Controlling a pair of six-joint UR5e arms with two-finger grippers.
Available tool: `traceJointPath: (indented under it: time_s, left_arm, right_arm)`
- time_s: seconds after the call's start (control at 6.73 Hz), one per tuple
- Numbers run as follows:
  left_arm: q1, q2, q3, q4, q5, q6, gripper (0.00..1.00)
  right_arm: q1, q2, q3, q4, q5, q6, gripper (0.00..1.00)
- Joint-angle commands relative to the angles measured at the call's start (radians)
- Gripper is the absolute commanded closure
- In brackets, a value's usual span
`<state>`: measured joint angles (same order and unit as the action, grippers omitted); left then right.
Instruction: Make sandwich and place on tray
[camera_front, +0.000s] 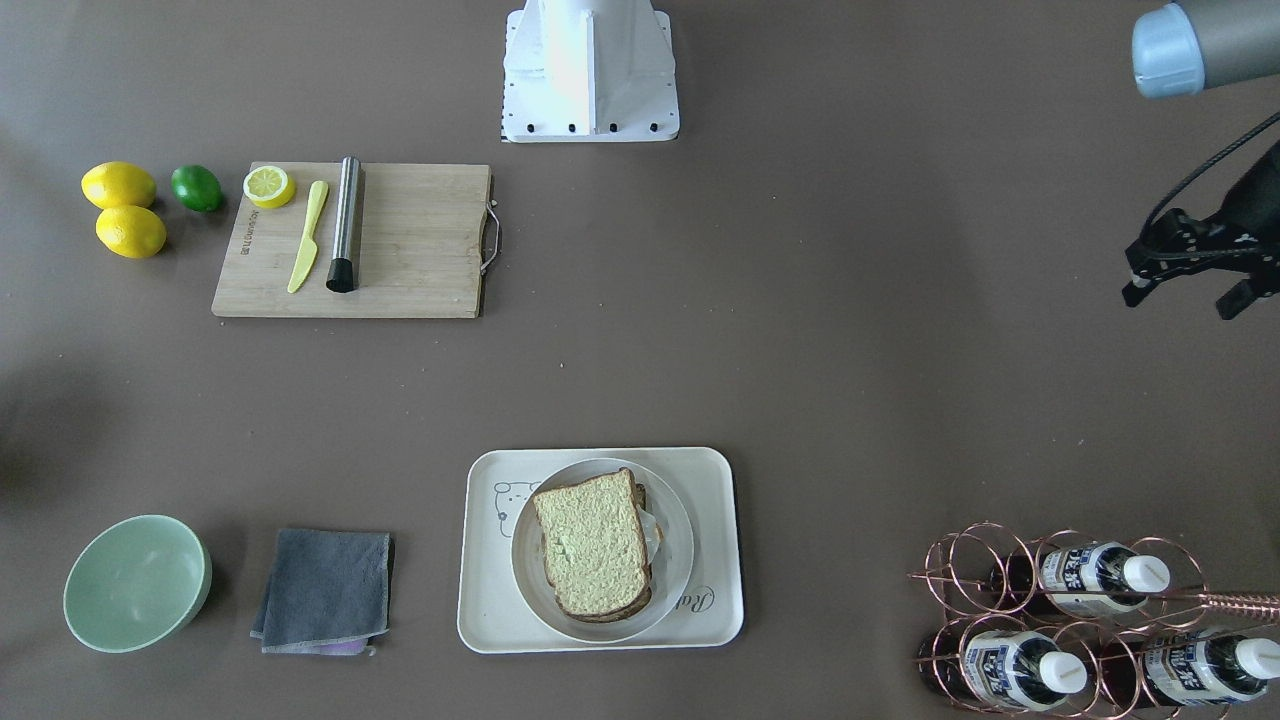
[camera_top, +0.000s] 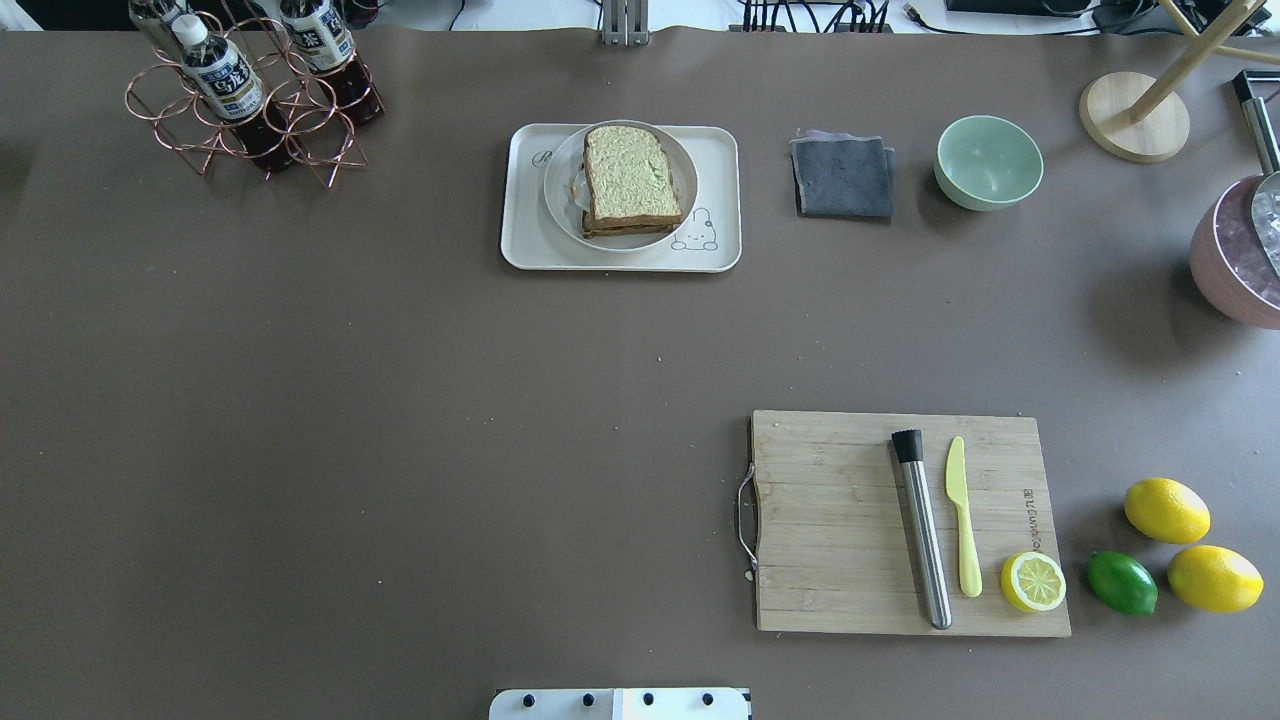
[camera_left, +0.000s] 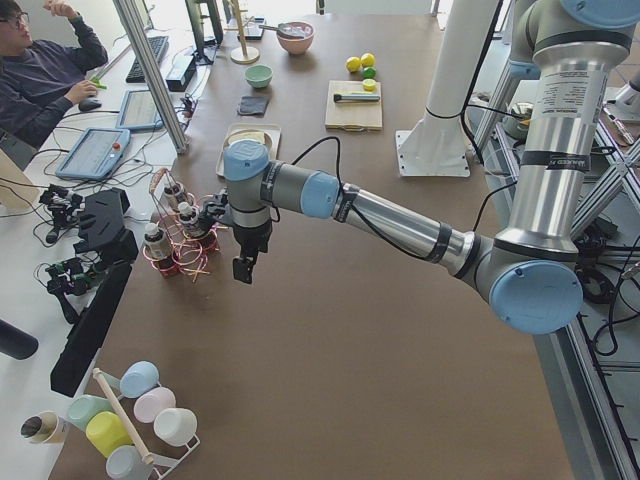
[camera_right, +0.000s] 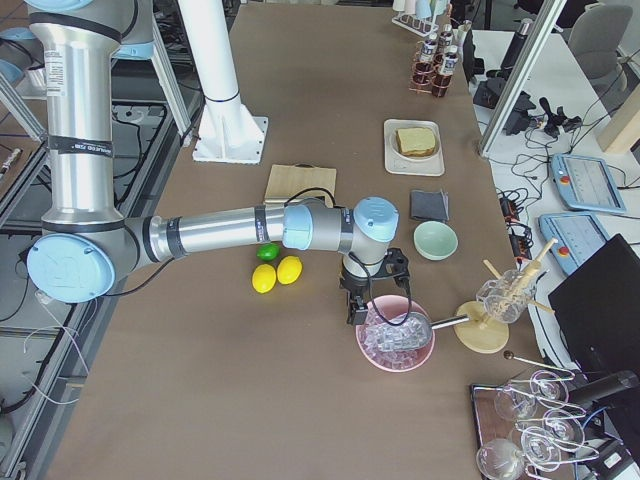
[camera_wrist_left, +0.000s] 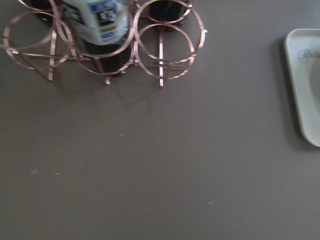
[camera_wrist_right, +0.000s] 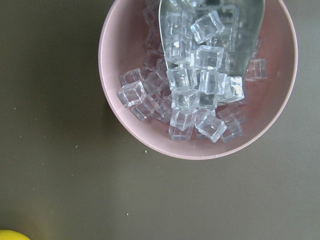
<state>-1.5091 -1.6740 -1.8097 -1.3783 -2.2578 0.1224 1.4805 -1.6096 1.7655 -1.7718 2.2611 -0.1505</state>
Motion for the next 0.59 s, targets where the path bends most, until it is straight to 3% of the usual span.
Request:
traceJointPath:
  time_s: [0.0,0.45]
  left_arm:
    - [-0.086,0.089,0.066,0.031,0.006,0.189,0.02]
    - [-0.123,0.106,0.136,0.025,0.006,0.181,0.02]
  right_arm:
    - [0.02,-0.013,-0.003,0.0,0.0,-0.003,0.0]
    - [0.021,-0.021,-0.008,0.0,-0.001,0.0,0.0]
